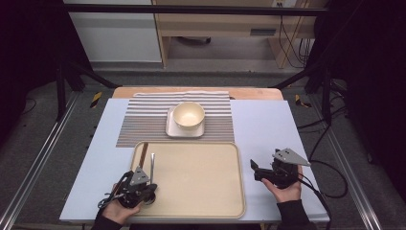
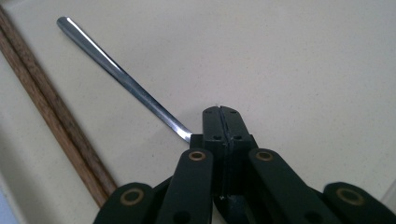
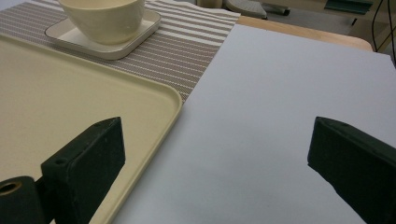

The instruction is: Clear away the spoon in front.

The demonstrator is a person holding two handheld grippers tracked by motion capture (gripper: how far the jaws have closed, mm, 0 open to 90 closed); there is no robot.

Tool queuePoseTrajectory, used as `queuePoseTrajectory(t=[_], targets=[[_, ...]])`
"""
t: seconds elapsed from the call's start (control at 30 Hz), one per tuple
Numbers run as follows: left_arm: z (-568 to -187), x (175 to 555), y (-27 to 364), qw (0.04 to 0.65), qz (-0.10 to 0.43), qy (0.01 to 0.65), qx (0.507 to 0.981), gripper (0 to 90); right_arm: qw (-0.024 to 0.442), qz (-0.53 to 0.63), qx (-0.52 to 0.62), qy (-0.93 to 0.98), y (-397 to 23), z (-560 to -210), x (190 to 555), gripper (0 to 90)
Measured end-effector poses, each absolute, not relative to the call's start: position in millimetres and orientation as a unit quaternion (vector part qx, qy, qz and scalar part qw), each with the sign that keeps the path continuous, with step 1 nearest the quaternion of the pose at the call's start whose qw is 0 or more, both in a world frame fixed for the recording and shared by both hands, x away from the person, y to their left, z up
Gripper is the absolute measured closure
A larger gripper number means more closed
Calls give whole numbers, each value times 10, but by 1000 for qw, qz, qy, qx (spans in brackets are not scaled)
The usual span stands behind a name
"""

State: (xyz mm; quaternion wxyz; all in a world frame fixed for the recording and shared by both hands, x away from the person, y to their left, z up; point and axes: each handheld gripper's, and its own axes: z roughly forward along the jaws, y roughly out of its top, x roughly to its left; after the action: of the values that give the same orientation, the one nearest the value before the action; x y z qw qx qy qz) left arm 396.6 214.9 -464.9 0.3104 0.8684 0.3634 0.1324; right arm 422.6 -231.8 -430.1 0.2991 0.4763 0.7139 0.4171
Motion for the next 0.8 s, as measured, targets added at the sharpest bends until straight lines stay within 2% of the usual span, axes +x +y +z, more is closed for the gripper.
queuePoseTrajectory(t=[0.43,0.67,0.8], targets=[[-4642,3974,2233,308,135,373,865,894,299,417,476,714,-2320,-4300,4226,43],[-4546,3997,2226,340,153,370,851,869,297,417,474,716,-2312,-4313,4235,40],[-4465,4014,2259,366,171,371,836,818,297,421,474,714,-2317,-4306,4231,38]])
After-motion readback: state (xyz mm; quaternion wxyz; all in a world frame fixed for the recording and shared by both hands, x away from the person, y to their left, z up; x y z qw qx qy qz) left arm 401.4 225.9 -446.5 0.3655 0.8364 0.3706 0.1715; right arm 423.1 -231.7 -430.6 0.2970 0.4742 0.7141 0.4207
